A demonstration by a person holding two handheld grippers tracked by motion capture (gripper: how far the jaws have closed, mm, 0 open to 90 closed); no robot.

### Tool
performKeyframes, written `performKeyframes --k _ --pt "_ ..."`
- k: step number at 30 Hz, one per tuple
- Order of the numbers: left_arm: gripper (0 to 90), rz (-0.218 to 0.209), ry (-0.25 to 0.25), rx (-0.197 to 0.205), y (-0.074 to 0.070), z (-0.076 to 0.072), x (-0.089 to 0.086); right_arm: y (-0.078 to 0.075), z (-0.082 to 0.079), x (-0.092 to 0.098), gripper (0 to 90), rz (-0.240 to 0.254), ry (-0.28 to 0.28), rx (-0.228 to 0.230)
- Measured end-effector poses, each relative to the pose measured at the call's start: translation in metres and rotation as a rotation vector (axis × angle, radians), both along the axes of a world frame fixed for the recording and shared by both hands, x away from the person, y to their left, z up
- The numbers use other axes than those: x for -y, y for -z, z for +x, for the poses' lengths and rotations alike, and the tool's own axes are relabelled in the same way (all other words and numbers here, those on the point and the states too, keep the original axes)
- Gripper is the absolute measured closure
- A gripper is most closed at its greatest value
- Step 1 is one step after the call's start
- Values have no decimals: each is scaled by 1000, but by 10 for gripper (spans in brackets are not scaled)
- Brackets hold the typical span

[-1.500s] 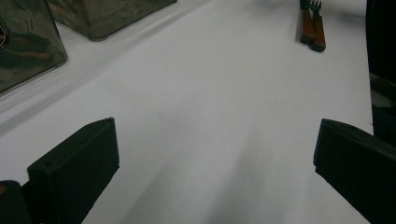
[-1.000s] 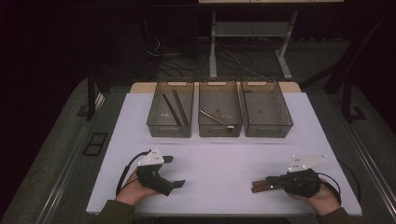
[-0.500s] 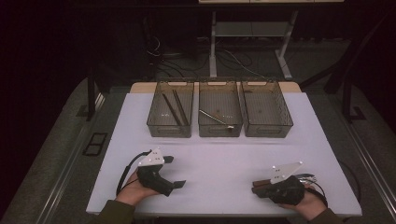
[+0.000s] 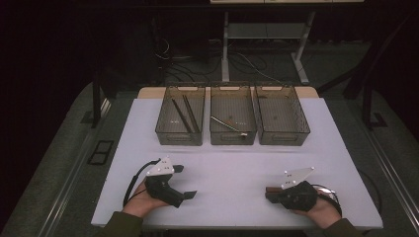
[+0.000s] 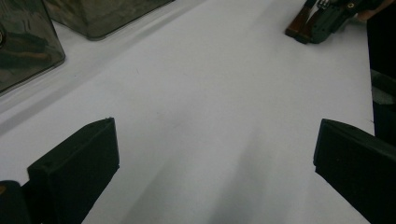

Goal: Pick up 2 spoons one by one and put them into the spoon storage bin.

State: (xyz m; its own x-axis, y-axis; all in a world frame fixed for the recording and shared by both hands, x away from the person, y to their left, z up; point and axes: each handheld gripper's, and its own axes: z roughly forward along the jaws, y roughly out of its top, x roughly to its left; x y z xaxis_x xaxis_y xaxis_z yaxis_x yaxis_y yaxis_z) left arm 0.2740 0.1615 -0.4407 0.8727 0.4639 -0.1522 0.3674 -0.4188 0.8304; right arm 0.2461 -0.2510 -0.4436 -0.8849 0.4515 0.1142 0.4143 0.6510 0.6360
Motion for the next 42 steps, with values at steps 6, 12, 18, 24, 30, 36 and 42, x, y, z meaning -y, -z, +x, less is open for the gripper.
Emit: performKeyframes --k 6,12,18,24,30,36,42 --pt "0 2 0 -2 0 0 0 0 12 0 899 -15 57 25" --pt "0 4 1 -1 0 0 0 0 24 4 899 -22 120 33" --pt "0 1 1 -1 0 0 0 1 33 7 899 -20 163 36" --pt "0 2 2 -1 0 0 0 1 35 8 898 -19 176 36" --pt "0 -5 -1 -1 0 0 0 -11 31 12 772 29 173 22" --pt "0 -5 0 -3 0 0 -1 -22 26 23 578 55 230 25" --pt "0 -6 -1 -4 0 0 -1 -27 27 33 444 -4 272 35"
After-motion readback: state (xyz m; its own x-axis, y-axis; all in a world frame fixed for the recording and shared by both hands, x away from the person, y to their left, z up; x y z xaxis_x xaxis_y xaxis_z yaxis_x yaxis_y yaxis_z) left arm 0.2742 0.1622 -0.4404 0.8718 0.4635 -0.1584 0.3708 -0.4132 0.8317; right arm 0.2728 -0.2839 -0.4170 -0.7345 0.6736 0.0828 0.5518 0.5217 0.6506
